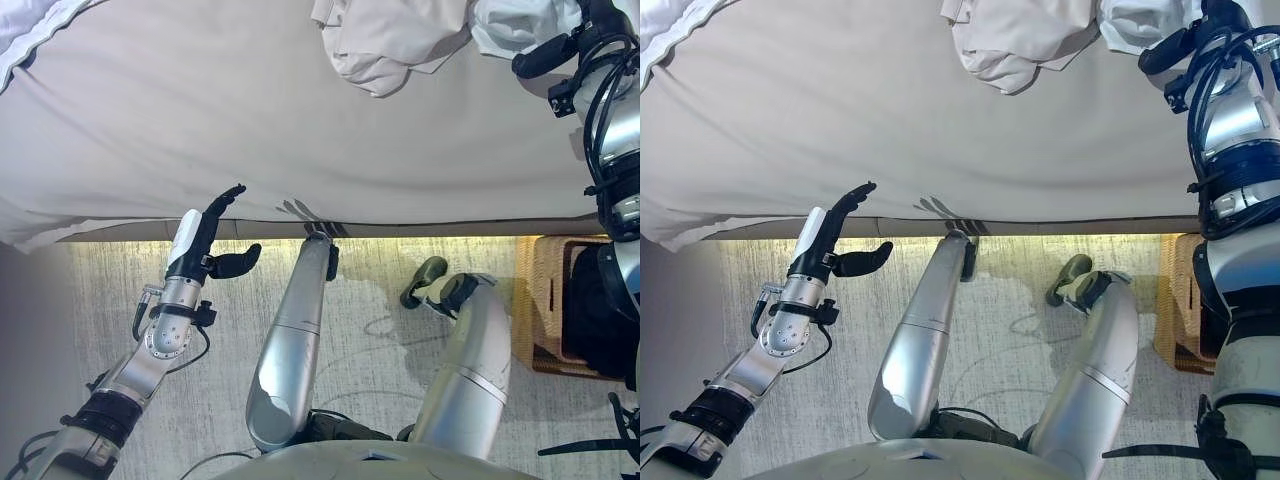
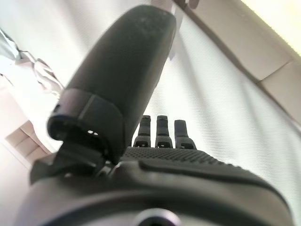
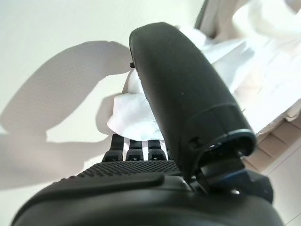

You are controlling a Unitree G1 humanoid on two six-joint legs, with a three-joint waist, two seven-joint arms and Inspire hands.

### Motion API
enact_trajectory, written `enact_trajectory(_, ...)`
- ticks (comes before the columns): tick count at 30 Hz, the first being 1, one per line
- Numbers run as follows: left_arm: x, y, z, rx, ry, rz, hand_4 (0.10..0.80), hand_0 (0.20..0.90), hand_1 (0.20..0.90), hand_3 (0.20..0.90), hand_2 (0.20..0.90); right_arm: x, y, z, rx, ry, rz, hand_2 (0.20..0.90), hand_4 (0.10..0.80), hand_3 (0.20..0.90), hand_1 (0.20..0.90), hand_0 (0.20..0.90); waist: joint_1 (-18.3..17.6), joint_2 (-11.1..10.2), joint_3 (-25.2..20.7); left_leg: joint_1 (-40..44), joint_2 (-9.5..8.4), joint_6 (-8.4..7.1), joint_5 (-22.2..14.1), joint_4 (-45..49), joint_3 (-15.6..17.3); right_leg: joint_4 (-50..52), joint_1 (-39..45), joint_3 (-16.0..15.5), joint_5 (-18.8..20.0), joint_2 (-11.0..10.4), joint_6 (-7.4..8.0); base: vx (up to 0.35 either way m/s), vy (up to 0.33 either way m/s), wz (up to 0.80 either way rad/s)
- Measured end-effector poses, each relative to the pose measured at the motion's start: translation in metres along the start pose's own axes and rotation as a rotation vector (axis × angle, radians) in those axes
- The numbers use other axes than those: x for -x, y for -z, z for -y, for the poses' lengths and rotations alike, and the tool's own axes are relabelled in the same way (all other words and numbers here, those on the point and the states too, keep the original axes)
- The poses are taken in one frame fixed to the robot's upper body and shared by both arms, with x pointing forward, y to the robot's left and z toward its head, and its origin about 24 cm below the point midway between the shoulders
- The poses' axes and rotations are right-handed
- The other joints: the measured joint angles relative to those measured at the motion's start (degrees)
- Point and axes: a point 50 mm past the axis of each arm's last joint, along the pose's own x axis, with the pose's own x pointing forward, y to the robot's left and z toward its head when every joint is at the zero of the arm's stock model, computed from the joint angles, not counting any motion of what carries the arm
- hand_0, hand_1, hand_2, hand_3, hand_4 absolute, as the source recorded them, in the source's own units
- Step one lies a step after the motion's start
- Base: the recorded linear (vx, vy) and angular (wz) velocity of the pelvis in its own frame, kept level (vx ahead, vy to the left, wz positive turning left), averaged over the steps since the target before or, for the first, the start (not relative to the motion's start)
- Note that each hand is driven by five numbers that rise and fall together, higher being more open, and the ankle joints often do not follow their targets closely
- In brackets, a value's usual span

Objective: Pick up the clothes from the bed and place them into the basket

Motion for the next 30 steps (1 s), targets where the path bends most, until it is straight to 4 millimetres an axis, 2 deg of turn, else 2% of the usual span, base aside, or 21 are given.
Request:
enact_trajectory(5,0.001,0.001,-0.005,-0.013,-0.025,0.001,0.800,0.900,0.900,0.900,0.900,0.000,-0.003,-0.001,-0.064,-0.018,0.012,0.900,0.800,0.900,0.900,0.900,0.3,0.0,0.0,-1.2,-0.07,0.07,0.0,0.8,-0.9,0.5,-0.5,-0.7,0.0,0.0,0.06,-0.013,-0.052,0.03)
enact_trajectory(6,0.001,0.000,-0.007,-0.016,-0.035,0.007,0.800,0.900,0.900,0.900,0.900,0.000,-0.003,-0.001,-0.069,-0.019,0.011,0.782,0.663,0.763,0.782,0.782,0.2,0.0,0.0,-1.4,-0.07,0.08,0.0,0.9,-1.0,0.5,-0.5,-0.8,-0.1,0.0,0.23,0.020,-0.054,0.02)
enact_trajectory(7,0.000,-0.002,-0.009,-0.017,-0.044,0.016,0.800,0.900,0.900,0.900,0.900,-0.001,-0.003,0.000,-0.076,-0.018,0.007,0.547,0.388,0.488,0.547,0.547,0.3,0.0,0.0,-1.5,-0.06,0.08,0.0,1.0,-1.2,0.6,-0.5,-1.0,-0.1,0.0,0.24,0.025,-0.050,0.03)
enact_trajectory(8,-0.001,-0.003,-0.011,-0.016,-0.051,0.022,0.800,0.900,0.900,0.900,0.900,-0.001,-0.002,0.001,-0.081,-0.017,0.002,0.547,0.388,0.488,0.547,0.547,0.3,0.0,0.0,-1.5,-0.04,0.08,0.0,1.1,-1.2,0.7,-0.5,-1.1,-0.1,0.0,0.23,0.030,-0.055,0.03)
enact_trajectory(9,-0.001,-0.004,-0.013,-0.014,-0.062,0.033,0.800,0.900,0.900,0.900,0.900,-0.002,-0.002,0.002,-0.100,-0.013,-0.006,0.300,0.100,0.200,0.300,0.300,0.4,0.0,0.0,-1.6,-0.04,0.08,0.0,1.3,-1.4,0.7,-0.4,-1.2,-0.1,0.0,0.23,0.022,-0.048,0.02)
enact_trajectory(13,-0.003,-0.008,-0.017,-0.021,-0.067,0.054,0.800,0.900,0.900,0.900,0.900,-0.004,-0.001,0.011,-0.132,0.024,-0.025,0.300,0.100,0.200,0.300,0.300,0.3,0.0,0.0,-1.6,-0.09,0.15,0.1,2.0,-1.7,1.4,0.0,-1.5,-0.6,-0.2,0.13,0.008,-0.036,0.03)
enact_trajectory(18,-0.002,-0.007,-0.017,-0.024,-0.063,0.054,0.800,0.900,0.900,0.900,0.900,-0.005,0.003,0.012,-0.138,0.017,-0.039,0.300,0.100,0.200,0.300,0.300,0.3,-0.3,0.2,-0.1,-0.18,0.36,0.2,1.9,-1.5,1.2,1.5,-1.5,-0.6,-0.5,0.12,0.015,0.012,0.01)
enact_trajectory(24,0.003,-0.004,-0.016,-0.025,-0.053,0.045,0.800,0.900,0.900,0.900,0.900,-0.005,0.010,0.008,-0.121,0.003,-0.062,0.300,0.100,0.200,0.300,0.300,-0.3,-0.4,0.3,6.5,0.28,0.58,-0.2,-0.4,-0.4,-2.2,7.9,-1.3,-0.5,0.2,0.18,0.040,0.037,-0.08)
enact_trajectory(30,0.004,0.001,-0.016,-0.040,-0.040,0.028,0.800,0.900,0.900,0.900,0.900,-0.003,0.026,0.007,-0.101,-0.020,-0.107,0.300,0.100,0.200,0.300,0.300,-1.0,-1.0,0.5,16.0,1.15,0.84,-0.4,-5.6,2.2,-8.2,16.2,-0.2,-0.3,1.3,0.55,0.047,0.070,-0.15)
